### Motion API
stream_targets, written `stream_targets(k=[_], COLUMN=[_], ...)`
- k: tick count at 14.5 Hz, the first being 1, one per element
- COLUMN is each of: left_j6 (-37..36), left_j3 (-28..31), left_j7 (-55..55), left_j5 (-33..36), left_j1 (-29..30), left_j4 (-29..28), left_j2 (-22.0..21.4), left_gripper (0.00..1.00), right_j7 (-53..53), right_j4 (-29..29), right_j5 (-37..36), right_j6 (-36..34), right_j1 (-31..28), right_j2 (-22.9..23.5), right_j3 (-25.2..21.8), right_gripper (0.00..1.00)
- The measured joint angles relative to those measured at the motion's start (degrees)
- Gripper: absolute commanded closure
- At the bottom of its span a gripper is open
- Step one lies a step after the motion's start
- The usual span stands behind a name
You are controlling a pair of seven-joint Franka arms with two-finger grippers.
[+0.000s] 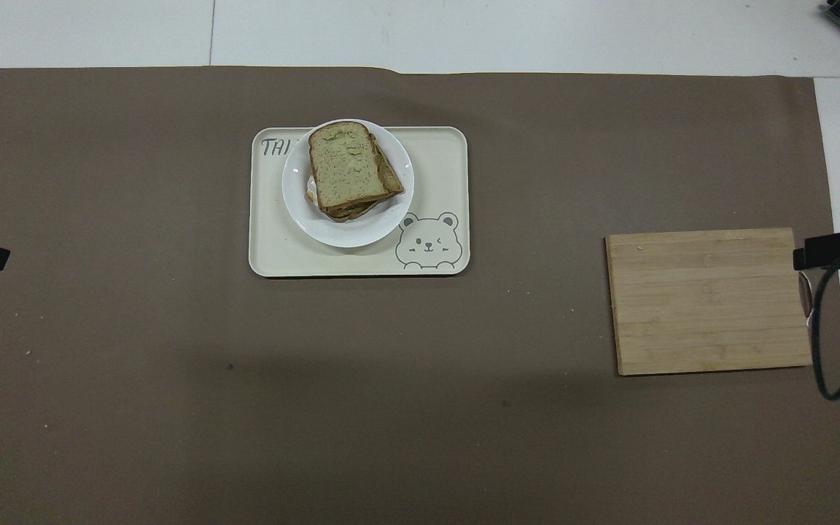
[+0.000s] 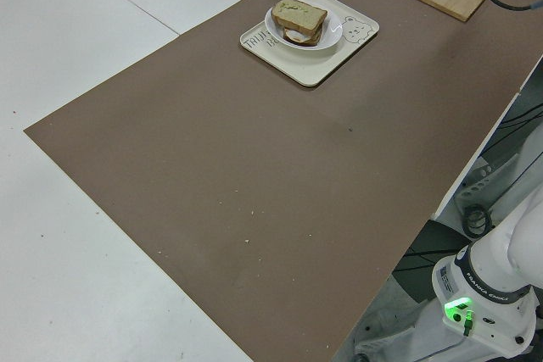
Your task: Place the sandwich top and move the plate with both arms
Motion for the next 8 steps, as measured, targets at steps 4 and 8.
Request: stream_targets(k=[4, 8], left_j6=[-2.72, -2.8], left_j3=[-0.01, 0.0], left_j7=[-5.75, -6.59], left_j5=[0.11, 0.14], left_j1=[0.0, 0.0], left_j4=[-0.27, -0.84], left_j2=[-1.35, -1.59], left_gripper=[0.0, 0.0], right_j7=[0.0, 0.0], right_j4=[0.0, 0.0], right_j5=[0.0, 0.0], right_j6=[0.0, 0.0], right_j1=[0.0, 0.0], right_j2=[0.0, 0.0], right_j3=[0.0, 0.0], right_gripper=[0.0, 0.0])
